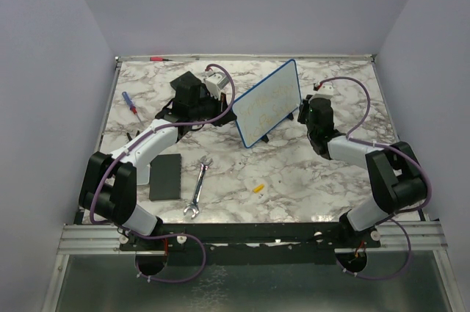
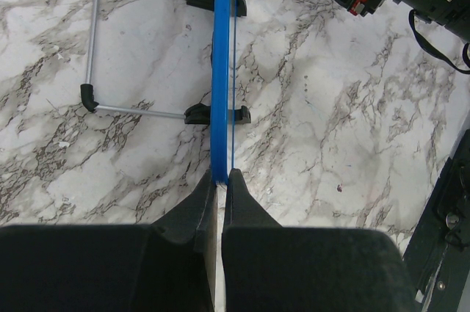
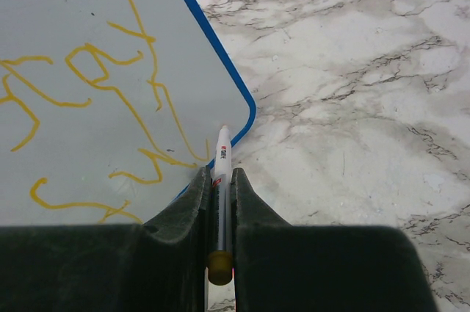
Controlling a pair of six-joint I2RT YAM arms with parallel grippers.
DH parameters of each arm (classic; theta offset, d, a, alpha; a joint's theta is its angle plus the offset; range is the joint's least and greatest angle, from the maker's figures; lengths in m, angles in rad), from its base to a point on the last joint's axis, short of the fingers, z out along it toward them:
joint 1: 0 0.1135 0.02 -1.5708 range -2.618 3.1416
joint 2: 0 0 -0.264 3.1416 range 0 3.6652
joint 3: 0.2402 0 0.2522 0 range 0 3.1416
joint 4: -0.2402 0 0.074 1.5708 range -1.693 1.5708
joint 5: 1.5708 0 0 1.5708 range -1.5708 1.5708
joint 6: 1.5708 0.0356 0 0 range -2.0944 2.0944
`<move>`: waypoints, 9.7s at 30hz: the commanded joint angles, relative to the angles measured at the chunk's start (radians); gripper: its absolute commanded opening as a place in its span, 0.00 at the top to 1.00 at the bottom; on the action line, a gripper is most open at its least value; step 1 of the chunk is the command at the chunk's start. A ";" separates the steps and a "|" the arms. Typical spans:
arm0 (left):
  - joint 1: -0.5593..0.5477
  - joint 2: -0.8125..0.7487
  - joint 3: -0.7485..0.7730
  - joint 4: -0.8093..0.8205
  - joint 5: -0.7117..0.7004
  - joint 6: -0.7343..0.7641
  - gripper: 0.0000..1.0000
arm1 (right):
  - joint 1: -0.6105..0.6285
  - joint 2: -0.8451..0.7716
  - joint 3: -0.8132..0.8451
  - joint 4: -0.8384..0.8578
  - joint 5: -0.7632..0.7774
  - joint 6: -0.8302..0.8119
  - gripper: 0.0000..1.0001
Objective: Write a sentence on the whiteboard
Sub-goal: Write a sentence on the whiteboard, then close the whiteboard marker at the center of the board.
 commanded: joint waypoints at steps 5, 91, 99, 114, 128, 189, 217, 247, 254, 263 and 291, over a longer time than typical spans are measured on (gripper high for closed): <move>-0.010 0.010 0.003 -0.052 -0.010 0.025 1.00 | -0.008 0.024 0.031 0.034 -0.021 0.013 0.99; -0.749 -0.078 -0.362 0.068 -0.702 -0.061 0.32 | -0.006 -1.052 -0.211 -0.793 -0.439 0.196 0.99; -0.750 -0.041 -0.363 0.088 -0.703 -0.047 0.35 | -0.006 -1.077 -0.213 -0.814 -0.456 0.198 0.99; -0.780 0.021 -0.343 0.074 -0.775 -0.018 0.51 | -0.006 -1.052 -0.204 -0.828 -0.481 0.216 0.99; -0.792 0.072 -0.321 0.074 -0.789 -0.006 0.75 | -0.007 -1.037 -0.195 -0.853 -0.505 0.213 0.99; -0.484 -0.321 -0.204 -0.261 -0.231 0.306 1.00 | -0.007 -0.742 -0.070 -0.834 -1.116 0.239 0.99; -0.486 -0.347 -0.210 -0.263 -0.160 0.317 1.00 | -0.043 -0.731 -0.026 -0.809 -1.166 0.223 0.99; -0.487 -0.360 -0.212 -0.262 -0.151 0.317 1.00 | -0.055 -0.727 -0.007 -0.836 -1.111 0.205 0.99; -0.486 -0.357 -0.212 -0.263 -0.150 0.317 1.00 | -0.055 -0.715 -0.011 -0.835 -1.186 0.194 0.99; -0.486 -0.358 -0.212 -0.262 -0.152 0.317 1.00 | -0.055 -0.714 -0.009 -0.868 -1.155 0.173 0.99; -0.489 -0.375 -0.212 -0.260 -0.117 0.322 1.00 | -0.055 -0.676 -0.005 -0.856 -1.294 0.150 0.99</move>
